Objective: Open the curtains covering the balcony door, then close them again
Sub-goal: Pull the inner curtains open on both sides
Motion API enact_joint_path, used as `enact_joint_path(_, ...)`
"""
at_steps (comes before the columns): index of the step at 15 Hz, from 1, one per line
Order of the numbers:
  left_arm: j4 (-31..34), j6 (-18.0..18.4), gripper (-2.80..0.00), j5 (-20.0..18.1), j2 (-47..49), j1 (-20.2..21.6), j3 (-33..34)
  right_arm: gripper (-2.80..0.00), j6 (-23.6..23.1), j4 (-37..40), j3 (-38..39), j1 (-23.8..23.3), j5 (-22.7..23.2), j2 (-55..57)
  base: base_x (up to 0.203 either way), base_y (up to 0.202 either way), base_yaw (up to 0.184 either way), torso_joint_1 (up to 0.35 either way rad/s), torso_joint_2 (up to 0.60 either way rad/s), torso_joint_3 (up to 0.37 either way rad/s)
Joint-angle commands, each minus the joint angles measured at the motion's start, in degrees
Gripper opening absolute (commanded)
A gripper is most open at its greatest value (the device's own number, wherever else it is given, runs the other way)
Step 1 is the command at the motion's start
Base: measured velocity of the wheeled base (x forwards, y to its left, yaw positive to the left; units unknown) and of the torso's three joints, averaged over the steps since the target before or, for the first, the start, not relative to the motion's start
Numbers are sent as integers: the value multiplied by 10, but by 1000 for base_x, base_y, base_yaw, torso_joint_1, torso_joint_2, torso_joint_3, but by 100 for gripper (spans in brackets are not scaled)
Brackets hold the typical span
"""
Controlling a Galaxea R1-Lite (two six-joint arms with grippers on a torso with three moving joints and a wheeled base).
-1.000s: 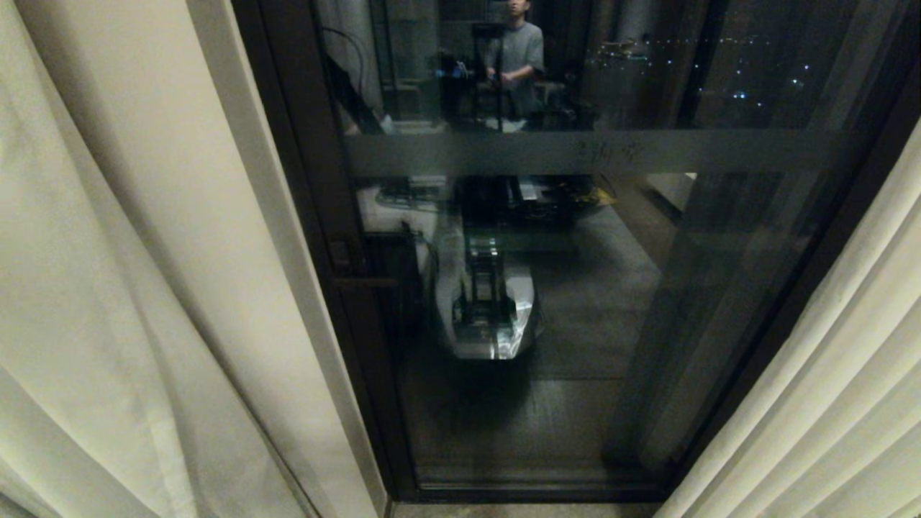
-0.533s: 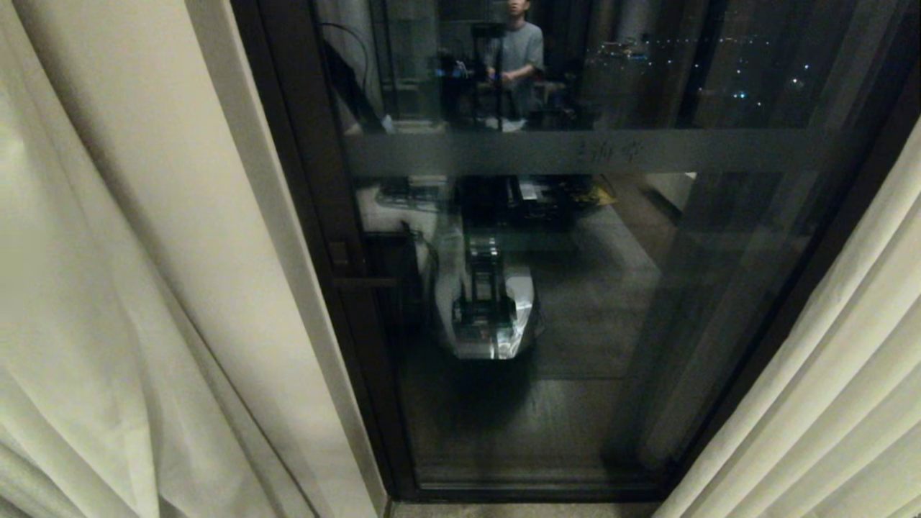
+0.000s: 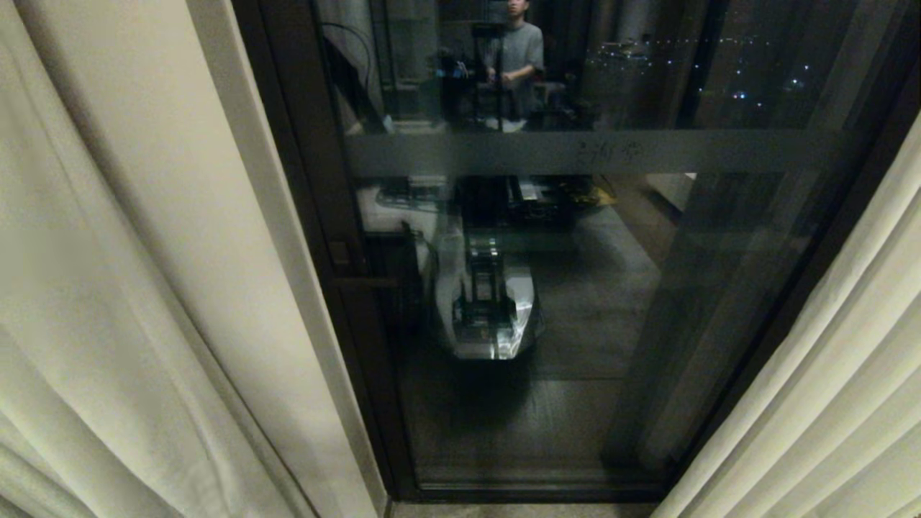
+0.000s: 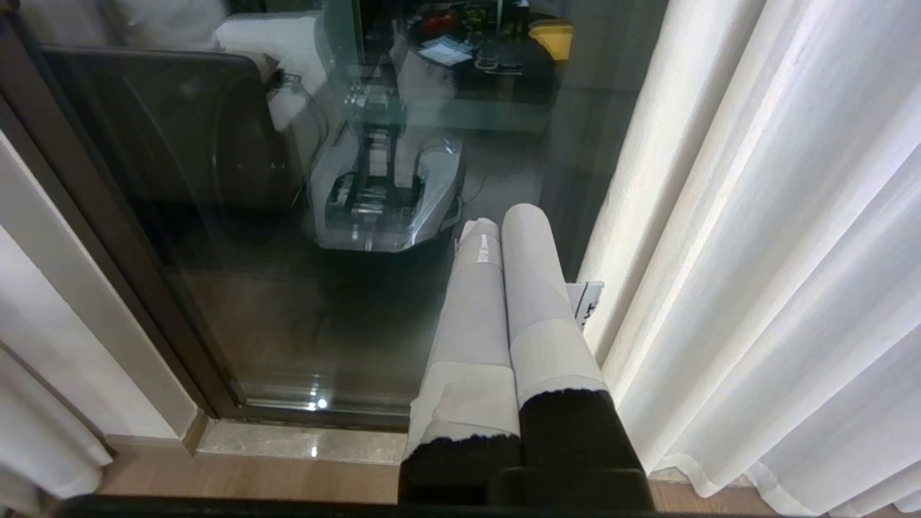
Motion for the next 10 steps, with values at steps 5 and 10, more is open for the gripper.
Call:
enact_joint_path(5,-4,-1,0,-1,-77,0,96,-280,0,0,0,0,1,1,0,0,0,0,0,0)
enact_joint_path(10,-5,-1,0,3,-184,5,228,-280,0,0,0,0,1,1,0,0,0,0,0,0)
